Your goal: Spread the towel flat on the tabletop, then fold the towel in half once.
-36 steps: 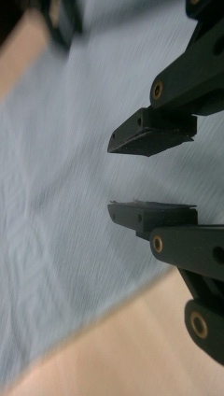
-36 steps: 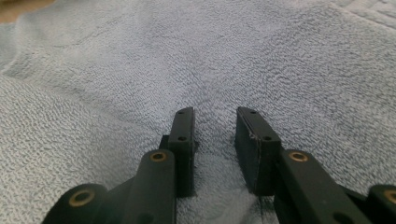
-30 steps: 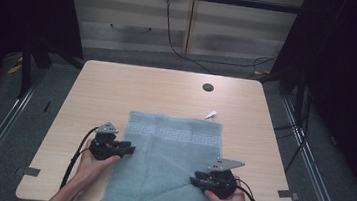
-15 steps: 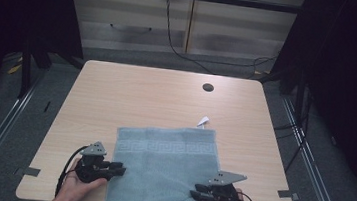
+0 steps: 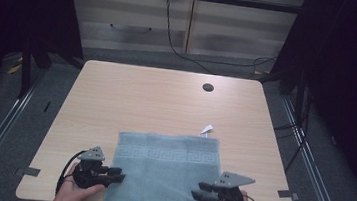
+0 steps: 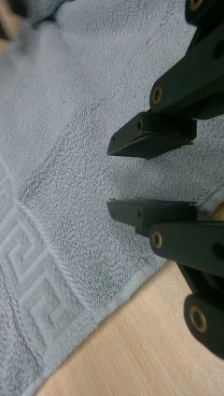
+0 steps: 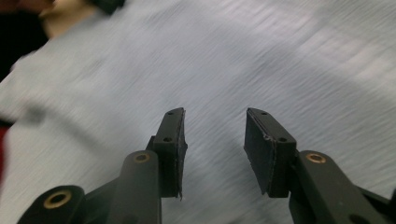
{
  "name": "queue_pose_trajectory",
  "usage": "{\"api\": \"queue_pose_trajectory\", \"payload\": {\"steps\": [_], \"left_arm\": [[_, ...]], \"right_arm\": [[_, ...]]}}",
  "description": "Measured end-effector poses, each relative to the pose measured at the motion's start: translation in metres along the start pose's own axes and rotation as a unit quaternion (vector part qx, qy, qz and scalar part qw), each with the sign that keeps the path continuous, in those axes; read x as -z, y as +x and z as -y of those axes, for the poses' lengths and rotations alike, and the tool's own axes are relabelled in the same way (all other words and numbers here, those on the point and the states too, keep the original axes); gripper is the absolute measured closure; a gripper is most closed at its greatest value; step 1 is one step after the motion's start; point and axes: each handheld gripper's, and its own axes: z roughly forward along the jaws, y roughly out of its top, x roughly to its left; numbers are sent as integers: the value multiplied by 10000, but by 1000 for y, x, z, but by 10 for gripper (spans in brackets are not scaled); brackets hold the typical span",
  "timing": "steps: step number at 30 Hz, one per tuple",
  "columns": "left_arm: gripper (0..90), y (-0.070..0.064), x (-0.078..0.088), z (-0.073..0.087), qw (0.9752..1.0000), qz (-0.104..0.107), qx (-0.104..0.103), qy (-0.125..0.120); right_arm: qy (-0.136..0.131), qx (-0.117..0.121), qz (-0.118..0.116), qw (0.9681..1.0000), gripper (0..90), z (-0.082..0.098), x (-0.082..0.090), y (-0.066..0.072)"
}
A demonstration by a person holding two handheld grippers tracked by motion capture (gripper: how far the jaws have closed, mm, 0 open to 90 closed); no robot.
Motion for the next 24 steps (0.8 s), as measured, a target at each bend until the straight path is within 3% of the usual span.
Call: {"api": "queue_pose_trajectory", "payload": {"steps": [2, 6, 12, 17, 18, 20, 24], "left_arm": [[638, 5, 1, -3, 9997, 60, 186, -131], [617, 16, 11, -14, 9989, -36, 275, -375], [595, 49, 12, -34, 9956, -308, 560, -679], [573, 71, 6, -50, 9928, -594, 667, -804], [572, 76, 5, -51, 9922, -576, 738, -828], [548, 85, -1, -54, 9910, -753, 821, -746], [524, 93, -7, -54, 9890, -835, 955, -764]], "right_arm": [[-103, -47, 194, 9997, 583, -12, -3, -17], [-162, -184, 592, 9979, 577, -29, -11, -57], [-111, -456, 1017, 9937, 551, -42, -23, -103], [-140, -648, 1121, 9915, 520, -46, -29, -125], [-47, -660, 1132, 9914, 505, -46, -31, -129], [8, -681, 1147, 9911, 499, -46, -35, -133], [-8, -740, 1142, 9907, 484, -48, -41, -140]]}}
